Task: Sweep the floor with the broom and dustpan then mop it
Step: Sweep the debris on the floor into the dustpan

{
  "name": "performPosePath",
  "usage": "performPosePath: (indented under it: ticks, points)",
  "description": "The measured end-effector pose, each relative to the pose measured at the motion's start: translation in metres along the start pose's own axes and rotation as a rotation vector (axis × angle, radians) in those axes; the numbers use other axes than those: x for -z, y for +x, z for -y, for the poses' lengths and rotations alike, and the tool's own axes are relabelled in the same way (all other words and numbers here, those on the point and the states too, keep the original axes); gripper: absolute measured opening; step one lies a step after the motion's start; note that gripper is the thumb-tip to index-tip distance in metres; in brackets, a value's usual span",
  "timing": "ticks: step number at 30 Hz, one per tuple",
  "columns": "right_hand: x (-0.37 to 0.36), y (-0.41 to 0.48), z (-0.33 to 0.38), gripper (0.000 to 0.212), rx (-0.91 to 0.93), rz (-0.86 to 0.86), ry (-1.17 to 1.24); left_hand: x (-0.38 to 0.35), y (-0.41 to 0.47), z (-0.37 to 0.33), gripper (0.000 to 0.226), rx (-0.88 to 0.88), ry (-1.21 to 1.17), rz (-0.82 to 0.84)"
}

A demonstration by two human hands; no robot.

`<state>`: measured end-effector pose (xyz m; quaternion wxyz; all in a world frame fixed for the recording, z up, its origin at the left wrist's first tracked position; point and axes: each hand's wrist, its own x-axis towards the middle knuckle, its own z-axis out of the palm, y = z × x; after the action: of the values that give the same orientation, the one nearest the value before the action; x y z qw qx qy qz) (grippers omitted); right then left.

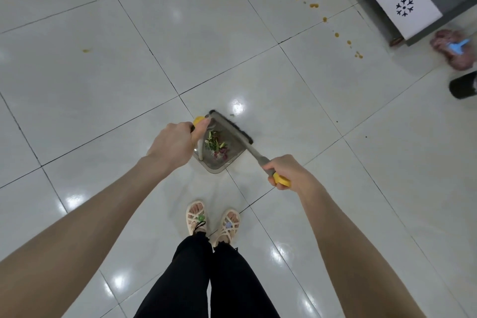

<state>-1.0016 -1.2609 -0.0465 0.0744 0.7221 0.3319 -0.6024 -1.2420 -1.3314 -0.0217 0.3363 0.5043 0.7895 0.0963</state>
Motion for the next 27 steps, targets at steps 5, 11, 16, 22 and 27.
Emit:
performPosePath:
  ticks: [5, 11, 16, 22, 27]
  points:
    - [0.028, -0.039, -0.011, 0.010, 0.033, -0.049, 0.091, 0.001, -0.009, 0.004, 0.062, -0.001, -0.025, 0.006]
    - [0.034, -0.048, -0.010, 0.017, 0.096, -0.102, 0.097, -0.001, -0.027, 0.011, 0.062, 0.022, -0.043, 0.023]
    - [0.008, -0.017, 0.006, 0.006, 0.170, -0.123, 0.027, 0.003, -0.032, 0.020, 0.059, 0.043, -0.041, -0.006]
    - [-0.026, 0.013, 0.011, 0.015, 0.068, -0.072, -0.034, 0.003, -0.031, 0.022, 0.059, 0.053, -0.028, -0.012]
    - [-0.031, -0.004, -0.001, 0.006, -0.009, 0.045, 0.012, 0.002, -0.030, 0.025, 0.062, 0.030, -0.014, -0.021]
